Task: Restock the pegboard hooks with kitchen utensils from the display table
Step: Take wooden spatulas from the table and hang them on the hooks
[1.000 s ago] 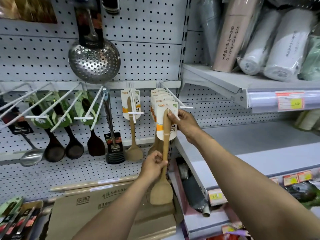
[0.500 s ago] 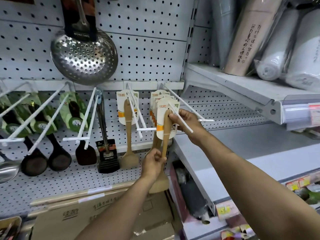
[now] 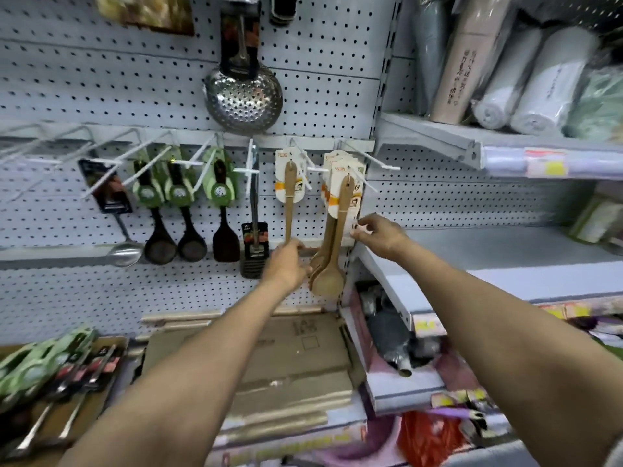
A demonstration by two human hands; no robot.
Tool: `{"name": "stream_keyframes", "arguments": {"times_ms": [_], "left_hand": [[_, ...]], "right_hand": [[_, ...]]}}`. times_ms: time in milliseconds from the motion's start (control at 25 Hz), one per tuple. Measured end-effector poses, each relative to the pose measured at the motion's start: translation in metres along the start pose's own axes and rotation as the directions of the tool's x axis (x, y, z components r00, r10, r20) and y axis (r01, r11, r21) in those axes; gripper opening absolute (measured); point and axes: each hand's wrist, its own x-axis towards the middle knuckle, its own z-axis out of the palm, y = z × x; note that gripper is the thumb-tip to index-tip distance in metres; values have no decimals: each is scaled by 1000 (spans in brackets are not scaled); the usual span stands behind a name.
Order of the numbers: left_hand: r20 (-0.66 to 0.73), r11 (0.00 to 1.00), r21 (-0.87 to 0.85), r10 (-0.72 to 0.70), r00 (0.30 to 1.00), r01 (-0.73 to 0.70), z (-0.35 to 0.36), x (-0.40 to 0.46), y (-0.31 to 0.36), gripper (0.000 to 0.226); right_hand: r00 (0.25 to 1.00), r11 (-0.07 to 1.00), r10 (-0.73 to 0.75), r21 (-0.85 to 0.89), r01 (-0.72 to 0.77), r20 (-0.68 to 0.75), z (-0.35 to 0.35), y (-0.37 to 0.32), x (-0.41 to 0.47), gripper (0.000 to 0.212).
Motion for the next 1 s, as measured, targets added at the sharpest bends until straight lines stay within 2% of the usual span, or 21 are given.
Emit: {"name": "stream_keyframes", "arguments": {"times_ms": [120, 280, 520, 720, 800, 840, 1000], "left_hand": [[-48, 978, 202, 54, 997, -44, -52, -67, -7, 61], [-116, 945, 321, 107, 988, -65, -123, -167, -17, 60], [-208, 915, 399, 146, 967, -52, -214, -287, -51, 55], [-306, 893, 448, 103, 946, 48, -285, -351, -119, 56], [-369, 888, 450, 86, 926, 96, -323, -374, -161, 56], [-369, 888, 451, 97, 924, 87, -327, -376, -165, 56], [-461, 843, 491, 36, 886, 222, -436, -415, -274, 55]], "right_hand": [[986, 927, -162, -335, 168, 47, -6, -29, -63, 56], [927, 794, -368, -495, 352, 70, -14, -81, -158, 59], [822, 712, -567, -470, 522, 55, 9, -156, -251, 55], [735, 656, -667, -372, 657, 122, 68, -249, -289, 57], [696, 623, -700, -341, 704, 160, 106, -306, -296, 58], [701, 633, -695, -329, 701, 156, 108, -312, -296, 58], [604, 554, -770, -253, 793, 207, 193, -457, -310, 57]]}}
